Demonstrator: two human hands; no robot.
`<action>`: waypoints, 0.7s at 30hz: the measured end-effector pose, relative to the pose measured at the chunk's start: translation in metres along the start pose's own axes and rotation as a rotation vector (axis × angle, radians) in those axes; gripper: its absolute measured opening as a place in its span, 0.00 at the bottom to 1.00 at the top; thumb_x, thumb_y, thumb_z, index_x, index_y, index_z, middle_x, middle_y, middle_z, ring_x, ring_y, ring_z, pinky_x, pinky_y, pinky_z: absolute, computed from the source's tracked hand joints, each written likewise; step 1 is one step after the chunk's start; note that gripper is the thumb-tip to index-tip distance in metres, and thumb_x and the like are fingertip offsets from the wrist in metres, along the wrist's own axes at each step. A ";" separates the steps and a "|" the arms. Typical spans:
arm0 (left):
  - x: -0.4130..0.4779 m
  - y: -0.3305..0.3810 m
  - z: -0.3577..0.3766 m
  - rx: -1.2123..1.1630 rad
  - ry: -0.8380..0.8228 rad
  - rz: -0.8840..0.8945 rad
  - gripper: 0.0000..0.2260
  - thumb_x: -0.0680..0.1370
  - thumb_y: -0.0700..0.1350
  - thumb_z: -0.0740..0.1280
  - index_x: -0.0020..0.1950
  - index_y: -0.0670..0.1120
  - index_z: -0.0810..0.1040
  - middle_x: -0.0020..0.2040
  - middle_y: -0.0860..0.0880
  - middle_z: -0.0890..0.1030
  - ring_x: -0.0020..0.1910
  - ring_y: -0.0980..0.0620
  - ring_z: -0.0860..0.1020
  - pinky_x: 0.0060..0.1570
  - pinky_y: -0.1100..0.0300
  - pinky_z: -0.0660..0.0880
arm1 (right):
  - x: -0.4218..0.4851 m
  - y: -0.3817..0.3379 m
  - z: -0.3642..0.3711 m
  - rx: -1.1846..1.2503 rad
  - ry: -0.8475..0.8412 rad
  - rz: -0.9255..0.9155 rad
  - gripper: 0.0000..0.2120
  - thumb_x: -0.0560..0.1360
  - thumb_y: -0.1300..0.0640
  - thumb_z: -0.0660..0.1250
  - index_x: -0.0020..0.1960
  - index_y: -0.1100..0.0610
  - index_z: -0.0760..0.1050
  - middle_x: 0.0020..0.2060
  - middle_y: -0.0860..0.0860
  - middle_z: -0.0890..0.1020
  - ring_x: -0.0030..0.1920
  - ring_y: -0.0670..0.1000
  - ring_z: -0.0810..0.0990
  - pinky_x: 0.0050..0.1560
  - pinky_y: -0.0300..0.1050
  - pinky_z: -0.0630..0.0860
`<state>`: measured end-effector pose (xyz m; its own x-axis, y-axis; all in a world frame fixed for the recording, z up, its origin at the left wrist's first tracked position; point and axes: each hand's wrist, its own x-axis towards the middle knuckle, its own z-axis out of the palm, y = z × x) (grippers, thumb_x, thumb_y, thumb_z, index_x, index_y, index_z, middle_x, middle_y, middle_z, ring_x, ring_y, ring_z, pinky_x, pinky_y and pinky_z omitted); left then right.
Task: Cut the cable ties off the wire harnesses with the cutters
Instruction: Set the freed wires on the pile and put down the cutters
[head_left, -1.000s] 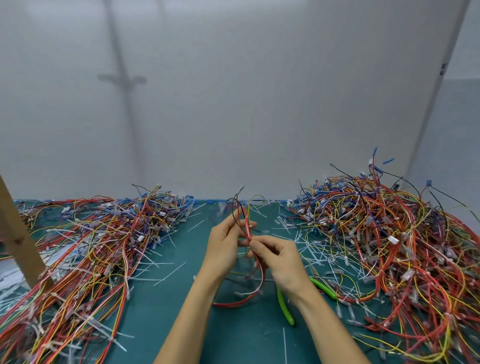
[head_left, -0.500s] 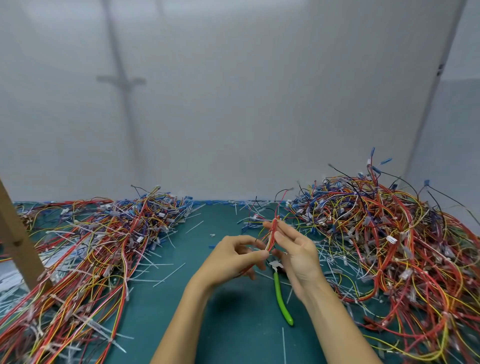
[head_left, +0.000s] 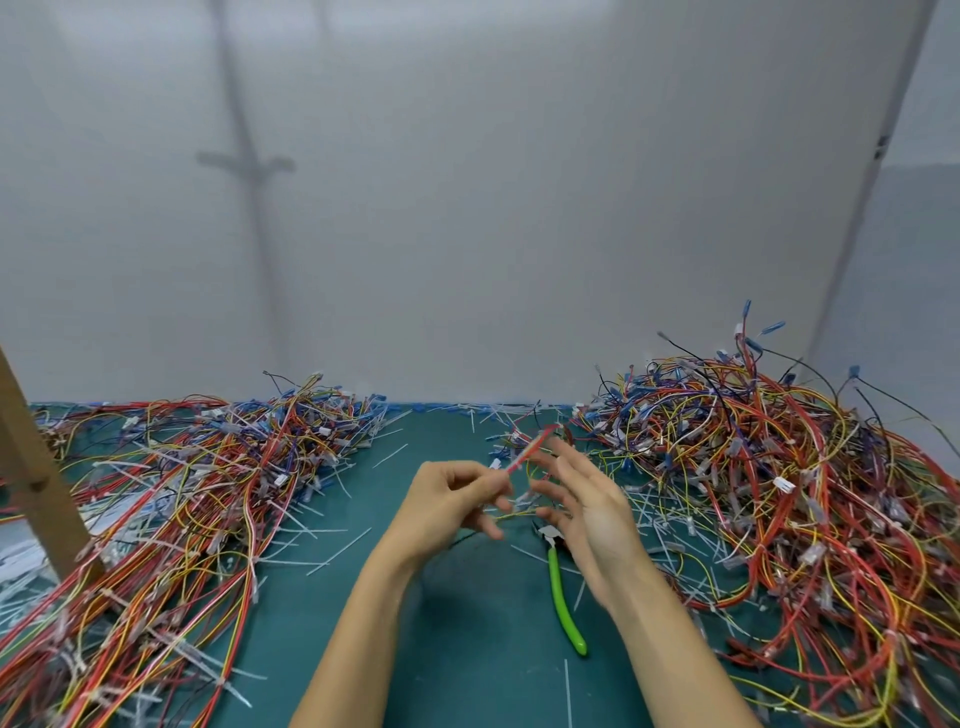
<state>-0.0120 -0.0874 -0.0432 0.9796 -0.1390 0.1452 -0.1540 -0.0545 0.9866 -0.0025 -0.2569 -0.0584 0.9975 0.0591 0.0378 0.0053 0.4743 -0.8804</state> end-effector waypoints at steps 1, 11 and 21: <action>0.001 0.003 0.004 -0.099 0.062 0.015 0.08 0.77 0.44 0.69 0.44 0.40 0.83 0.37 0.46 0.83 0.28 0.50 0.81 0.32 0.65 0.77 | -0.001 0.001 0.002 -0.055 -0.014 0.002 0.15 0.80 0.58 0.62 0.66 0.55 0.75 0.58 0.53 0.83 0.49 0.51 0.80 0.43 0.43 0.75; 0.003 0.027 0.011 -0.993 0.143 0.129 0.09 0.77 0.34 0.60 0.56 0.35 0.75 0.48 0.44 0.84 0.51 0.46 0.84 0.47 0.56 0.82 | -0.018 0.000 0.021 -0.419 -0.376 -0.068 0.08 0.75 0.64 0.69 0.53 0.59 0.82 0.48 0.57 0.86 0.49 0.50 0.84 0.53 0.39 0.79; 0.006 0.019 0.006 -0.960 0.245 0.112 0.09 0.79 0.37 0.61 0.57 0.45 0.76 0.52 0.52 0.85 0.49 0.51 0.85 0.41 0.61 0.81 | -0.022 -0.001 0.027 -0.155 -0.306 0.019 0.11 0.65 0.59 0.74 0.46 0.62 0.84 0.37 0.60 0.84 0.36 0.56 0.85 0.39 0.44 0.81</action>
<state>-0.0095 -0.0948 -0.0241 0.9821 0.1196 0.1456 -0.1834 0.7842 0.5928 -0.0265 -0.2348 -0.0450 0.9304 0.3384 0.1406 0.0214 0.3329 -0.9427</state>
